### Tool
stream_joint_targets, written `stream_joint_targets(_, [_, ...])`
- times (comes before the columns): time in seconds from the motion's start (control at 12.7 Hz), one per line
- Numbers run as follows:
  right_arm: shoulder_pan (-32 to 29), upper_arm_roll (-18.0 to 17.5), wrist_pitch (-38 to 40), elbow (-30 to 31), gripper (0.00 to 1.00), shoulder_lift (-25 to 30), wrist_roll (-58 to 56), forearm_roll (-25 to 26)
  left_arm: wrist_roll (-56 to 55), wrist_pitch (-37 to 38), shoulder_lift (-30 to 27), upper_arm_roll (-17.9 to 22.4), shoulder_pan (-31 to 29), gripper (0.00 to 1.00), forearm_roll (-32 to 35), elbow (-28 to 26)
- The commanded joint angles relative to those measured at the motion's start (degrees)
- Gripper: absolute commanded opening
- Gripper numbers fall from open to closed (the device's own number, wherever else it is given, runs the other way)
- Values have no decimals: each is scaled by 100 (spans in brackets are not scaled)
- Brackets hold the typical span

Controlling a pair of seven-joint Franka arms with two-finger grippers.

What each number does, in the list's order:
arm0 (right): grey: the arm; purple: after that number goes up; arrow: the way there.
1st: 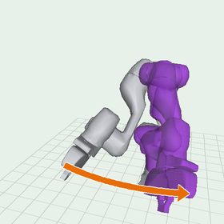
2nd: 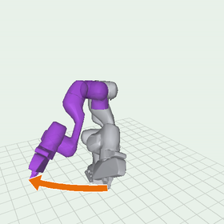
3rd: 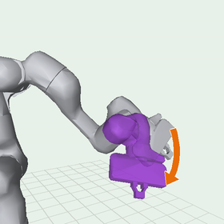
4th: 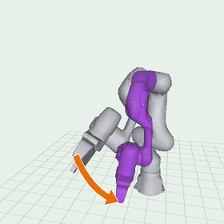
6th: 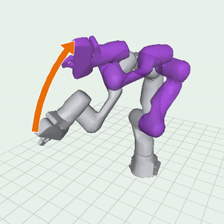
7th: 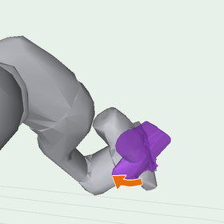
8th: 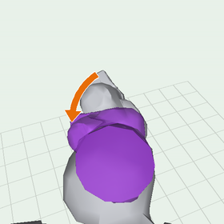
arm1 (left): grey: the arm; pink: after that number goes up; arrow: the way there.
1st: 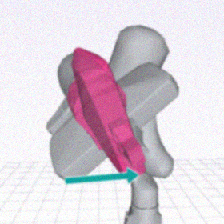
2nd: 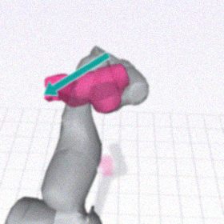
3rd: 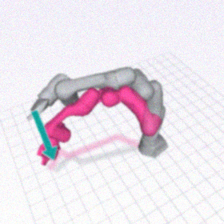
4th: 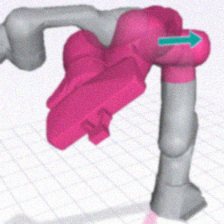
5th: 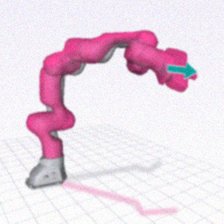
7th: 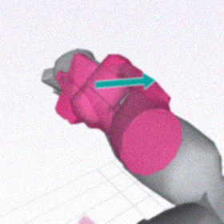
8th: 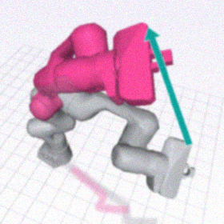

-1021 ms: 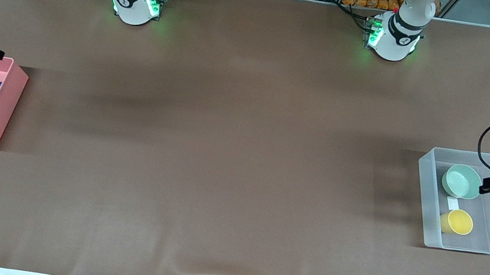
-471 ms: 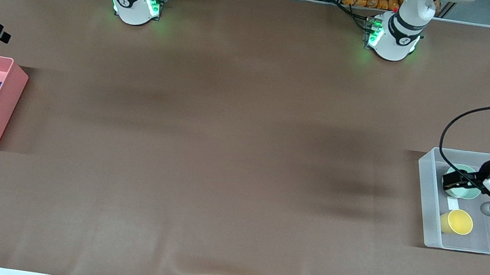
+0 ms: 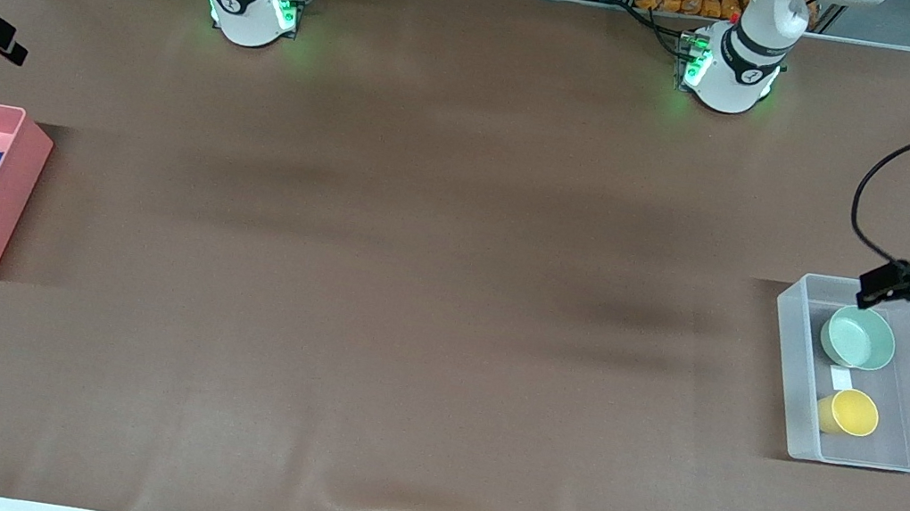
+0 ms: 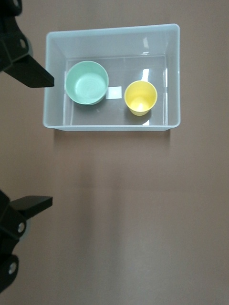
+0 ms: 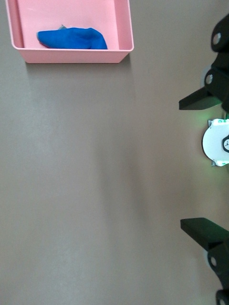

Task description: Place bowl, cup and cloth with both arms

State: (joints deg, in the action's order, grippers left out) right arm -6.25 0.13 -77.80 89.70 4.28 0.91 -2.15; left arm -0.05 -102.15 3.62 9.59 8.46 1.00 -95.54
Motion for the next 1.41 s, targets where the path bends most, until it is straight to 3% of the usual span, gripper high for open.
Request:
stream_joint_targets(0.0, [45, 57, 2, 30, 100, 134, -170, 4, 225, 116, -169, -464, -484, 100, 58, -79])
stream_joint_targets(0.39, [36, 66, -51, 30, 100, 134, -170, 13, 189, 125, -37, -422, -398, 100, -160, 334])
stream_joint_targets(1.33, [10, 66, -104, 100, 100, 99, -170, 13, 348, 380, -81, -545, -380, 100, -276, 642])
